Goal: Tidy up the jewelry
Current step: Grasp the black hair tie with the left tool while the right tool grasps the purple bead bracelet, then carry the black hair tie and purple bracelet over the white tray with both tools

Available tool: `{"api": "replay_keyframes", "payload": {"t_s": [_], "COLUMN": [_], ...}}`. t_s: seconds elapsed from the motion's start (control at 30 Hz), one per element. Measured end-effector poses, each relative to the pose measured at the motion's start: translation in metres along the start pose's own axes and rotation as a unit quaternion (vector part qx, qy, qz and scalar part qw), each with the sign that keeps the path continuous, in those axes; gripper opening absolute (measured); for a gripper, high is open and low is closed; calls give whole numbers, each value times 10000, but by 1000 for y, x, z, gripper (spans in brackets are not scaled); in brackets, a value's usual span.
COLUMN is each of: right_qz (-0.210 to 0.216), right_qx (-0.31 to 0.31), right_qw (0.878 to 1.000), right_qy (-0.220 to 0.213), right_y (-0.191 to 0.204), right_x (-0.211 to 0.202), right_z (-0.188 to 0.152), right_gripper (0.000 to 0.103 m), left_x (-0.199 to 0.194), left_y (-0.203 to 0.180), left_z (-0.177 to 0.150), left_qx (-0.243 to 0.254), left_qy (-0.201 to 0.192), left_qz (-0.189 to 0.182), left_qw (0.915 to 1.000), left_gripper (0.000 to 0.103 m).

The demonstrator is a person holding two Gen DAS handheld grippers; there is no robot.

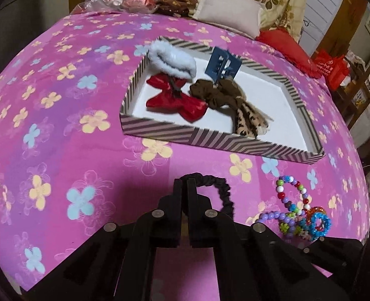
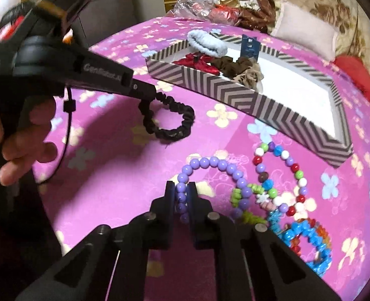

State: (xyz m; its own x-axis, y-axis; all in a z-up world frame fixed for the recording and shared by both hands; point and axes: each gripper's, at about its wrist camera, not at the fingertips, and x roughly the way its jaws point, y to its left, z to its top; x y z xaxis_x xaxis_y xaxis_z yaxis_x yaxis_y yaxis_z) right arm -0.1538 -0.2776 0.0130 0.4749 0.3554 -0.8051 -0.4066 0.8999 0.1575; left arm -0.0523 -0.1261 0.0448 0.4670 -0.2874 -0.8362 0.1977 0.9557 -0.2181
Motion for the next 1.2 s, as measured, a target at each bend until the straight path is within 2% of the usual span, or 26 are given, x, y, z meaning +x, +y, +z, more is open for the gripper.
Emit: {"api": "replay_keyframes", "payload": {"t_s": [0.17, 0.4, 0.67, 0.8, 1.03, 1.2], "right_qz": [475, 770, 552, 363, -11, 4], "right_qx": [423, 857, 1024, 1242, 1557, 1774], "right_qw": [9972, 9896, 9860, 9831, 9801, 9786], "right_qy": [-398, -865, -1197, -1297, -1233, -1044], "right_y": [-12, -43, -73, -103, -150, -170], "right_x": [-31, -61, -82, -85, -66, -39], "right_z": [11, 34, 60, 76, 96, 97], "right_gripper": [9, 9, 9, 9, 9, 9], "left_x": [-18, -36, -42, -32, 11, 48], "left_y": [-6, -20, -49, -66, -95, -106], "left_z": [8, 26, 53, 73, 111, 124], "left_qx": [54, 169, 321, 343, 262, 226], "left_qy": [-192, -396, -570, -552, -415, -301], "left_qz": [-79, -107, -218, -274, -386, -371], "left_qw": [9998, 9990, 9976, 9975, 9980, 9986], "left_gripper": [6, 6, 6, 6, 6, 6]}}
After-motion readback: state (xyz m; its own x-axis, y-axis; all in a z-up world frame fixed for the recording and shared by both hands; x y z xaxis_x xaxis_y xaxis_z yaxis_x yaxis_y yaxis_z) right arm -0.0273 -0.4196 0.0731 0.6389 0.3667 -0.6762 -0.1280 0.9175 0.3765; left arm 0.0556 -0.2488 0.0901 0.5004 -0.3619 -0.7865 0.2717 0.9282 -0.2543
